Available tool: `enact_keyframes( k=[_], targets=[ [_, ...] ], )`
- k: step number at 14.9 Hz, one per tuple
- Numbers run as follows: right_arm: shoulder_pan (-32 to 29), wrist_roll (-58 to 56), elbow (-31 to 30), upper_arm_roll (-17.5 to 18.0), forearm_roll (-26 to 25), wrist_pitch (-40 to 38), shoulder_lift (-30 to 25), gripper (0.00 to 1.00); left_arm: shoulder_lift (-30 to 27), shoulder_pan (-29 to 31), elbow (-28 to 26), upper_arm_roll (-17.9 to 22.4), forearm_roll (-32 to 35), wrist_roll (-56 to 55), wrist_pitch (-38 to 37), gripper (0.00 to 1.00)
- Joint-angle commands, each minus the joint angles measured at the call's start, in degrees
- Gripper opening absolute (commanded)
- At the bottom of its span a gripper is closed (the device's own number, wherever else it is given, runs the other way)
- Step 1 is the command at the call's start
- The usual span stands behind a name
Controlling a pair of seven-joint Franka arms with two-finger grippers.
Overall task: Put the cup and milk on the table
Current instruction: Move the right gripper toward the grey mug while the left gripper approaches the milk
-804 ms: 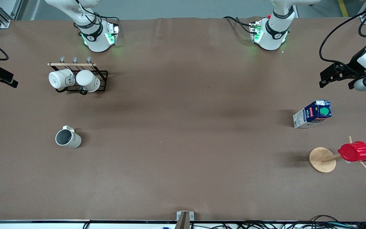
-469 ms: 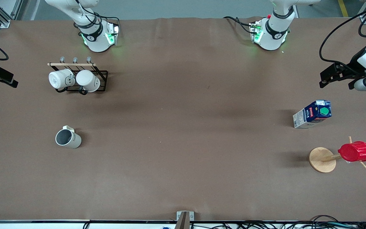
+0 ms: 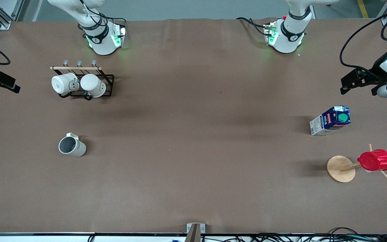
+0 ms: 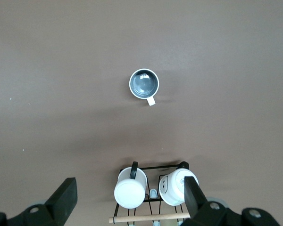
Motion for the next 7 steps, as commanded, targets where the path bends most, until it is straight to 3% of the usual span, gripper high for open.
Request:
enact_keyframes(
  k=[1, 7],
  targets=[
    [-0.4, -2.0, -1.7, 0.3, -0.7, 4.3, 4.8, 1.0, 2.3, 2.7, 0.2, -0.5, 1.0, 0.3, 2.8, 1.0],
    [-1.6, -8.7, -19.4, -0.1, -0.9, 31.9, 9.0, 1.0, 8.8, 5.6, -0.8, -0.5, 3.1, 0.4, 9.0, 0.98]
  ],
)
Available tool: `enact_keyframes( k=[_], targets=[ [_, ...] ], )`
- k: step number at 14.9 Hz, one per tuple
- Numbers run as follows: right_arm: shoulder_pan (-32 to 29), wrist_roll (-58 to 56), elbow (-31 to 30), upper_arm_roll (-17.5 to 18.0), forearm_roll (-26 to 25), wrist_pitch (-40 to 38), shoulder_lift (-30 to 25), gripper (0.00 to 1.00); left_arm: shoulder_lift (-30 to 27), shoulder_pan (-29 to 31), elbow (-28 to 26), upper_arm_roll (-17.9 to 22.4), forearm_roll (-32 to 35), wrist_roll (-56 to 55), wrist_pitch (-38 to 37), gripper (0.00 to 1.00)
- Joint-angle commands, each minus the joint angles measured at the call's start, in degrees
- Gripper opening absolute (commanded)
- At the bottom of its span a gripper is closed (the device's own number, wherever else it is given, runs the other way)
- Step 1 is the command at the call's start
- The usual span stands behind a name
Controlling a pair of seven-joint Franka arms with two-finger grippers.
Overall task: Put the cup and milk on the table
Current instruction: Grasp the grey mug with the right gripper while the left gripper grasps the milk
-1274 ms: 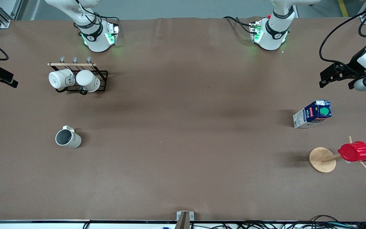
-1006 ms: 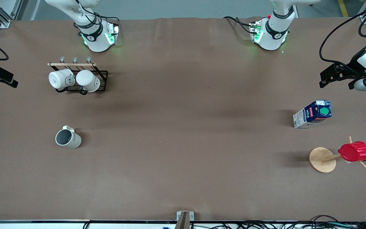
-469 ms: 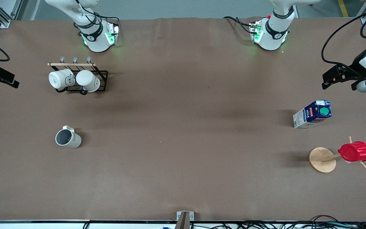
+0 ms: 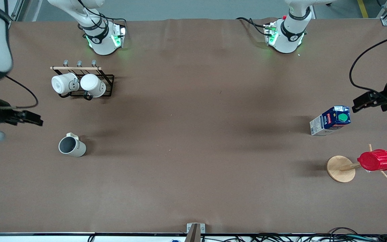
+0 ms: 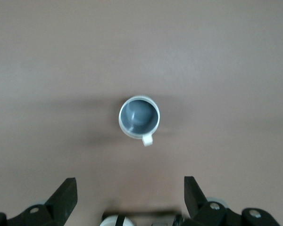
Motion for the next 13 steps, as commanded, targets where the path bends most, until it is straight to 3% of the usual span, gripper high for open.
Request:
enact_keyframes(
  k=[1, 6, 10, 13],
  targets=[
    [-0.9, -2.1, -9.2, 0.4, -1.1, 11.5, 0.1, 1.0, 2.9, 1.2, -1.0, -0.5, 1.6, -0.1, 3.4, 0.98],
    [-1.9, -6.1, -18.2, 0.3, -3.6, 30.8, 5.8, 0.99, 3.6, 2.4, -7.6, -0.5, 1.6, -0.5, 9.5, 0.98],
    [-1.8, -7.1, -18.2, 0.3, -4.0, 35.3, 10.1, 0.98, 3.6, 3.1, -13.8, -0.5, 1.6, -1.2, 16.6, 0.97],
    [-1.8, -7.2, -18.1, 0.3, -4.1, 36.1, 11.4, 0.9, 3.7, 3.3, -17.6, -0.4, 1.6, -1.1, 20.0, 0.96]
  ],
)
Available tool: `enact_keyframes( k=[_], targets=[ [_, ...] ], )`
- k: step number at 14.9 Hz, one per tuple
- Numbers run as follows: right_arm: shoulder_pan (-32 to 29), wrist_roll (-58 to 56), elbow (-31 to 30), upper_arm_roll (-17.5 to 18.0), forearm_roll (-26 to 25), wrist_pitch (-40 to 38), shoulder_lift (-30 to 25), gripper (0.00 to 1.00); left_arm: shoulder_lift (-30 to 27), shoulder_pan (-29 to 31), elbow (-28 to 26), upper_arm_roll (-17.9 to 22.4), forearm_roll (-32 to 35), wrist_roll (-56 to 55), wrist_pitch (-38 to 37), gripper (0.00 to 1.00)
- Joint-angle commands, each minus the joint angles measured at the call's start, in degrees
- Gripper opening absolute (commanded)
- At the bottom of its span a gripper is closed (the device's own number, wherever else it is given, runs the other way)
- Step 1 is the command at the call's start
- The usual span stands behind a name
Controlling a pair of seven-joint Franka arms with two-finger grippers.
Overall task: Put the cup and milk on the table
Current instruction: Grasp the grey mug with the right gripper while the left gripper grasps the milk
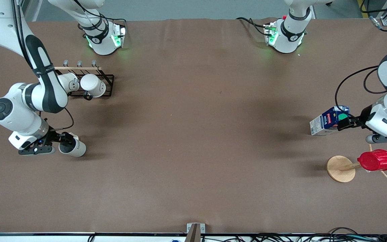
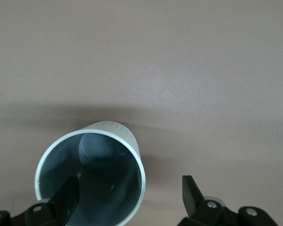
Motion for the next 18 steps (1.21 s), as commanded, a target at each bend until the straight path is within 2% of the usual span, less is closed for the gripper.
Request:
enact_keyframes(
  k=[1, 8, 10, 12, 18],
  targets=[
    [-0.7, -0.6, -0.4, 0.6, -0.7, 1.7, 0.5, 0.86, -1.2, 0.8, -3.8, -0.4, 1.1, -0.8, 2.6, 0.96],
    [-0.6, -0.6, 1.0, 0.6, -1.5, 3.6, 2.4, 0.51, 0.1, 2.0, -5.7, -0.4, 3.4, -0.2, 3.0, 0.96],
    [-0.8, -0.5, 0.9, 0.6, -1.5, 3.6, 2.5, 0.34, -0.2, 2.8, -6.3, -0.4, 3.5, -0.2, 3.0, 0.96],
    [-0.9, 0.0, 0.9, 0.6, -1.5, 3.6, 2.4, 0.0, -0.3, 2.9, -7.1, -0.4, 3.5, -0.2, 3.0, 0.96],
    [-1.1, 0.2, 2.0, 0.6, -1.2, 2.5, 2.2, 0.0, -0.7, 2.9, -8.7, -0.5, 3.5, 0.0, 2.5, 0.96]
  ],
)
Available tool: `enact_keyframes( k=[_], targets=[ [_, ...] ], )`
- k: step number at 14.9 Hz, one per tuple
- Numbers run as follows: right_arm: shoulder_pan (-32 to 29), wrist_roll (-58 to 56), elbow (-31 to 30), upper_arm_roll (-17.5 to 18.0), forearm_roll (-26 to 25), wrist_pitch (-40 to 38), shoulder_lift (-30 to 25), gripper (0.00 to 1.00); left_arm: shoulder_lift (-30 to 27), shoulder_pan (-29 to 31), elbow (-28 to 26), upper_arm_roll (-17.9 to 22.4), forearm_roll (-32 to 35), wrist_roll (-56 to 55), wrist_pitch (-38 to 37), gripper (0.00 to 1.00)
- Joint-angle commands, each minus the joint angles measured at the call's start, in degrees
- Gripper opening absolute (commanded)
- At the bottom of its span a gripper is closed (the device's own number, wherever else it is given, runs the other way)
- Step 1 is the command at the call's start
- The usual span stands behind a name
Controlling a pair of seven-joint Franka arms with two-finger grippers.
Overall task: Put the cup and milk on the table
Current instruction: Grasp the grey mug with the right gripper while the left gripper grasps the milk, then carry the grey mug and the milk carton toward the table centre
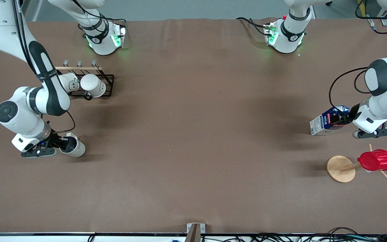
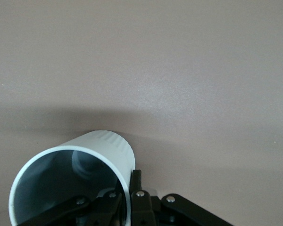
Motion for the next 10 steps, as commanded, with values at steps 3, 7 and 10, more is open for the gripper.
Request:
enact_keyframes(
  k=[3, 7, 10],
  targets=[
    [0.2, 6.0, 4.1, 1.3, 0.3, -8.2, -1.4, 0.0, -1.4, 0.7, -1.3, -0.5, 1.2, 0.2, -0.7, 0.96],
    [4.6, 18.9, 8.5, 7.1, 2.7, -18.8, -3.9, 0.0, -2.5, 1.8, -1.7, -0.7, 1.2, 1.4, -2.0, 0.92],
    [8.2, 33.3, 11.6, 14.7, 2.7, -21.0, -3.7, 0.0, -2.8, 2.1, -2.0, -0.9, 1.0, 1.3, -2.0, 0.86]
  ],
)
